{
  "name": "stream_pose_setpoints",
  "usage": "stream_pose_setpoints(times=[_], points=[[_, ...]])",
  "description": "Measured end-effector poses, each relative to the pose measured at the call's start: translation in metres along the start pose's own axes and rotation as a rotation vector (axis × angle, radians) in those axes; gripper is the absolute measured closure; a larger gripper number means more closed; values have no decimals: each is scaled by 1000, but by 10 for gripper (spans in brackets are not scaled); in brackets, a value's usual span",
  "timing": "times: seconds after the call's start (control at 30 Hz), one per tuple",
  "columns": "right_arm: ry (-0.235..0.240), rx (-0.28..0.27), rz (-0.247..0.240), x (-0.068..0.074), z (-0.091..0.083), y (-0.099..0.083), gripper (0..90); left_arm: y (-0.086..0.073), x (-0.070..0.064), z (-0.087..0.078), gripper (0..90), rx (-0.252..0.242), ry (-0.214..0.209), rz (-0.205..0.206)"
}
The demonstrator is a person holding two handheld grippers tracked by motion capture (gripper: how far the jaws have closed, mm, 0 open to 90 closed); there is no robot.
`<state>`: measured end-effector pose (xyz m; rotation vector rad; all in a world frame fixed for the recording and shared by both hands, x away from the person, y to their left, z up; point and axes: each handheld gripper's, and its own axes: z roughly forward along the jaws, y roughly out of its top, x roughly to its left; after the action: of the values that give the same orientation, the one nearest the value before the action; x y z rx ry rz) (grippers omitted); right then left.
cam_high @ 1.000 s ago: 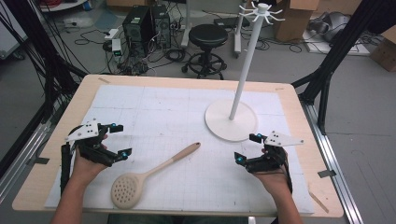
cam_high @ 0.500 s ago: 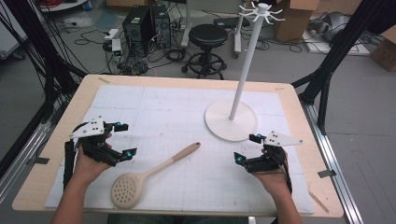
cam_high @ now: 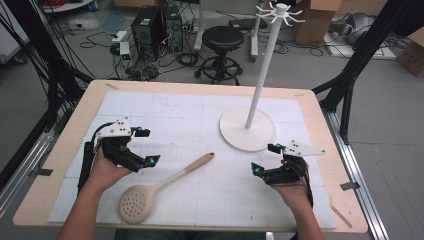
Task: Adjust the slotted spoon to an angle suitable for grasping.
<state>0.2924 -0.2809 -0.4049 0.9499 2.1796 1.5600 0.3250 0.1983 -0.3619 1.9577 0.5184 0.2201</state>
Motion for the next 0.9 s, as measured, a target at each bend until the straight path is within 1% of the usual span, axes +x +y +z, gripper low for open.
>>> stream_pose_setpoints(times=[0.03,0.1,0.13,0.17,0.2,0.23,0.3,0.33,0.37,0.4,0.43,0.47,0.5,0.53,0.57,0.63,0.67,0.7,0.73,0.77,0.8,0.83,0.87,0.9], points=[[-1,0,1,0,0,0,9,0,0,0,19,0,0,0],[-1,2,4,-1,-1,-1,9,5,-2,8,19,27,-10,3],[-2,3,6,-1,-1,-1,9,5,-2,8,19,27,-10,3],[-2,3,6,-1,-1,-1,9,6,-4,11,19,41,-12,6],[-1,3,6,-2,-1,-1,9,8,-6,17,19,72,-18,9],[-1,3,5,-2,0,-1,9,9,-7,19,19,88,-17,15],[0,9,5,-1,0,-1,9,11,-9,24,19,109,-18,18],[-3,12,4,-1,0,-1,9,12,-9,27,19,115,-28,14],[-4,16,1,-1,1,-2,9,12,-9,27,19,115,-28,14],[-4,18,0,-1,1,-2,9,14,-11,33,19,136,-32,17],[-6,19,-1,-1,1,-2,9,14,-11,33,19,136,-32,17],[-4,22,-1,-1,2,-2,9,14,-11,36,19,149,-32,19],[-4,22,-2,-1,2,-2,9,15,-13,42,19,175,-37,19],[-5,23,-2,-1,1,-2,9,15,-13,42,19,175,-37,19],[-5,24,-2,-1,1,-2,9,17,-15,48,19,200,-36,26],[-7,20,-1,-1,1,-2,9,17,-16,50,19,204,-38,27],[-7,21,0,-1,1,-2,9,17,-17,53,19,215,-44,23],[-6,21,0,-2,1,-2,9,17,-19,57,19,229,-47,27],[-6,21,0,-2,1,-2,9,17,-19,57,19,229,-47,27],[-6,21,1,-2,1,-2,9,18,-20,60,19,241,-48,27],[-7,21,-1,-2,1,-2,9,18,-20,60,19,241,-48,27],[-7,21,-3,-2,1,-2,9,18,-21,64,19,259,-42,29],[-7,21,-2,-3,1,-3,9,18,-21,64,19,259,-42,29],[-9,21,-4,-3,1,-3,9,17,-21,66,19,271,-37,28]])
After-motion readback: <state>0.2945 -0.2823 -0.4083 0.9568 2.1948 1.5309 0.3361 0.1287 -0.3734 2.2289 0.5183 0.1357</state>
